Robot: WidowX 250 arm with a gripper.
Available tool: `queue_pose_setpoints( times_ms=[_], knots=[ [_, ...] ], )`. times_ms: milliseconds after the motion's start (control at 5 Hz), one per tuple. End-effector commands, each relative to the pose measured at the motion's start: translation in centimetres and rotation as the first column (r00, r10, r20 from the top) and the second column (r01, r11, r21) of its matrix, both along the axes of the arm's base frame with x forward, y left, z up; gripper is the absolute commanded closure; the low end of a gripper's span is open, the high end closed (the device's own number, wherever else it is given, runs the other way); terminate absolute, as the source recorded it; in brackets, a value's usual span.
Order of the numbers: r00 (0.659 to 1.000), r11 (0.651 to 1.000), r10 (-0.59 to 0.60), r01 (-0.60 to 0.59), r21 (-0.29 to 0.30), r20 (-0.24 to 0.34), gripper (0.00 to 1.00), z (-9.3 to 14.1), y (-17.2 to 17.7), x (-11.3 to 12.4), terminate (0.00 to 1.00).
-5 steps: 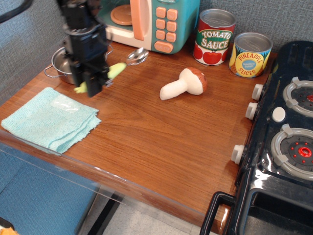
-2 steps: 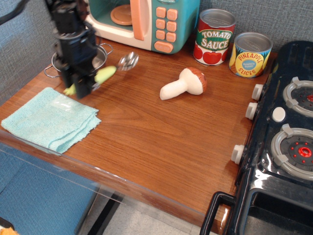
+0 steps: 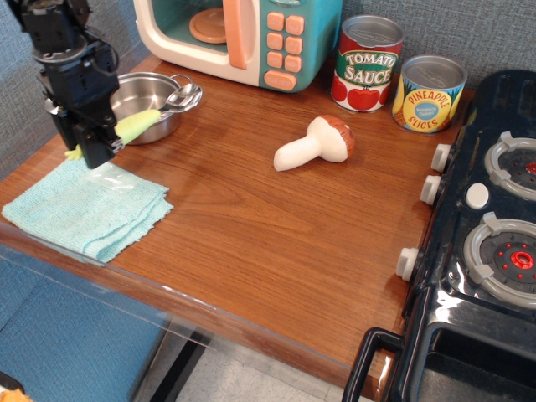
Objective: Move the spoon so its almost touching the pot.
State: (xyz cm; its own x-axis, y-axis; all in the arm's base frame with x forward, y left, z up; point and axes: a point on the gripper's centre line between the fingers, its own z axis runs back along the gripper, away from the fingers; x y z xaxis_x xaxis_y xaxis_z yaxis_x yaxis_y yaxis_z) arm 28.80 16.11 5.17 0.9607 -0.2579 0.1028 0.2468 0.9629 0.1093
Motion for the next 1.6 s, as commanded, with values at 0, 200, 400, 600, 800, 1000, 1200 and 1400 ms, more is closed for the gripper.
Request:
queue_pose_setpoints(
  times_ms=[0,200,400,600,800,1000,1200,1400],
  knots=[
    [1.0,1.0,-0.002,0.001,0.026,0.031,1.0,0.4,-2.1,3.8,0.0],
    [0.999,0.999,-0.033,0.032,0.035,0.037,1.0,-0.1,-3.6,4.1,0.0],
    [0.999,0.999,-0.032,0.031,0.044,0.022,1.0,-0.9,-4.2,4.5,0.0],
    [1.0,0.997,0.005,-0.005,0.073,0.001,1.0,-2.2,-3.8,5.3,0.0],
    [0.999,0.997,0.027,-0.025,0.074,-0.024,1.0,-3.1,-3.5,5.6,0.0],
    [1.0,0.998,0.009,-0.007,0.061,-0.024,0.0,-2.5,-3.8,5.1,0.0],
    [0.999,1.0,0.01,-0.01,-0.004,0.041,0.0,1.0,-4.2,4.7,0.0],
    [0.997,0.998,0.025,-0.021,-0.054,0.072,0.0,4.7,-3.9,4.2,0.0]
  ],
)
